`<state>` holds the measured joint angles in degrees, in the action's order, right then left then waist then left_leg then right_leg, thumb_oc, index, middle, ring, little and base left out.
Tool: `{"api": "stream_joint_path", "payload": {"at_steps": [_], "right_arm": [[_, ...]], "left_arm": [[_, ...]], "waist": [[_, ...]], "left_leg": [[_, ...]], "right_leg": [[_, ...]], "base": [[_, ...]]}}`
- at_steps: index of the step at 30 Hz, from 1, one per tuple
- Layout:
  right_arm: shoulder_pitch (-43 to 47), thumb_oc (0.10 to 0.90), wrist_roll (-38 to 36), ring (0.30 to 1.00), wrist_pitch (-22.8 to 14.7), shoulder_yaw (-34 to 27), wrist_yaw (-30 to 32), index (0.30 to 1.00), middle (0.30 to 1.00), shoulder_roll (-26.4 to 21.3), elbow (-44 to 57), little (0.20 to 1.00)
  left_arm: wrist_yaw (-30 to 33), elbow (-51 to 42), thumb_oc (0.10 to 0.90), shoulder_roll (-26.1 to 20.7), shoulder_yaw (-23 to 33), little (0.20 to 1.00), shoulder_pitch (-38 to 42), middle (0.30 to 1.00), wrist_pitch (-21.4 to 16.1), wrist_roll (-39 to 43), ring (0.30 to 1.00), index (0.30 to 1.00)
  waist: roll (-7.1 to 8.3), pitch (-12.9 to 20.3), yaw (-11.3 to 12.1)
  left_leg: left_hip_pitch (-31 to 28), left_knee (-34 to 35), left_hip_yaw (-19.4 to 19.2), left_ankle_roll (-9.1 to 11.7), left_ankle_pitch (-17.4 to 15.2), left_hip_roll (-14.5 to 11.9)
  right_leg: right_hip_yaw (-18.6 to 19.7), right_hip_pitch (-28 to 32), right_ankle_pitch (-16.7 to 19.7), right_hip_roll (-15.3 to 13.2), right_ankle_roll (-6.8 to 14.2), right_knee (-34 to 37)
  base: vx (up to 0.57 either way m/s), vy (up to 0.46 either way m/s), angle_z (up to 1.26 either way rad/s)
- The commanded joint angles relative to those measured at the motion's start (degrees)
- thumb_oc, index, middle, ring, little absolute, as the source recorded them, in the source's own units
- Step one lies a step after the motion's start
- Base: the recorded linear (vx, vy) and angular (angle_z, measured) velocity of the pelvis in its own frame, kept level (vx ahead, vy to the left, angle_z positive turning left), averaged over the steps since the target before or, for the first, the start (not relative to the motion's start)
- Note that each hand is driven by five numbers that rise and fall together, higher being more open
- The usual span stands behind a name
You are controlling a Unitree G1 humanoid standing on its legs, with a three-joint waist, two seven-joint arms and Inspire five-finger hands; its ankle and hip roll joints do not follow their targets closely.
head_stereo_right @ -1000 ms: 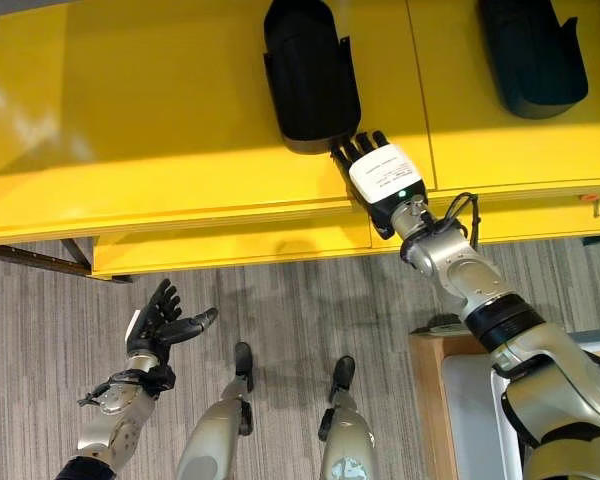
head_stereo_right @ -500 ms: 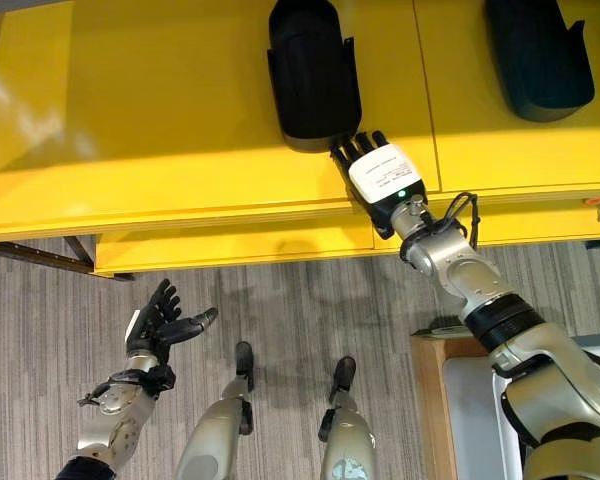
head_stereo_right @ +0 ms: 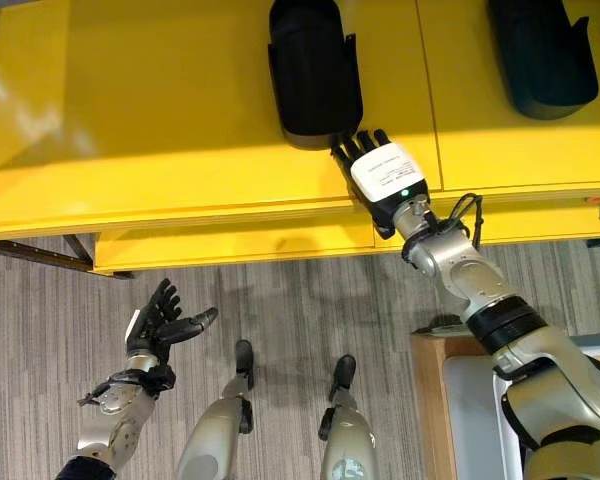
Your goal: Move parts from the plastic box to the shelf.
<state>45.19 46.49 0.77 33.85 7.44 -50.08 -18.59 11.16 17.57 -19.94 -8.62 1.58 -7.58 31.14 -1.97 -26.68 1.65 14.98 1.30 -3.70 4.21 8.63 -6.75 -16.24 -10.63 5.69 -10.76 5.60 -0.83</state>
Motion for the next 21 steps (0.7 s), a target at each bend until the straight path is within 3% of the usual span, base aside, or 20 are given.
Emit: {"api": "stream_joint_path", "payload": {"at_steps": [1, 15, 21], "right_arm": [[1.6, 0.9, -2.1, 1.0, -0.5, -2.1, 3.7, 1.0, 1.0, -2.2, 4.9, 1.0], [-12.4, 0.9, -6.0, 1.0, -3.0, -11.0, 3.3, 1.0, 1.0, 0.4, 14.9, 1.0], [-23.0, 0.9, -11.2, 1.0, -4.3, -18.8, 5.8, 1.0, 1.0, 5.9, 20.3, 1.0]], "left_arm": [[1.2, -4.5, 0.9, -2.6, 0.8, 1.0, 0.3, 1.0, -4.7, -0.9, 1.0, 1.0], [1.3, -4.8, 0.9, -1.9, 1.8, 1.0, -0.2, 1.0, -3.9, -2.2, 1.0, 1.0], [1.6, -4.1, 0.9, -0.9, 2.2, 1.0, -0.7, 1.0, -3.5, -2.9, 1.0, 1.0]], "waist": [[2.69, 2.8, 0.4], [3.2, 4.0, -0.8], [3.43, 6.3, -2.0]], "left_leg": [[-3.4, -1.7, 2.2, 0.5, -4.5, -2.5], [-4.4, -1.1, 1.7, 0.8, -4.4, -2.9], [-6.6, 1.3, 1.3, 1.5, -3.5, -3.8]], "right_leg": [[2.6, -6.3, -4.4, -7.4, 3.2, -14.7], [2.7, -5.6, -4.3, -6.8, 3.3, -13.9], [2.5, -3.6, -4.0, -5.6, 3.3, -11.7]], "base": [[0.0, 0.0, 0.0], [0.0, 0.0, 0.0], [0.02, -0.019, -0.01]]}}
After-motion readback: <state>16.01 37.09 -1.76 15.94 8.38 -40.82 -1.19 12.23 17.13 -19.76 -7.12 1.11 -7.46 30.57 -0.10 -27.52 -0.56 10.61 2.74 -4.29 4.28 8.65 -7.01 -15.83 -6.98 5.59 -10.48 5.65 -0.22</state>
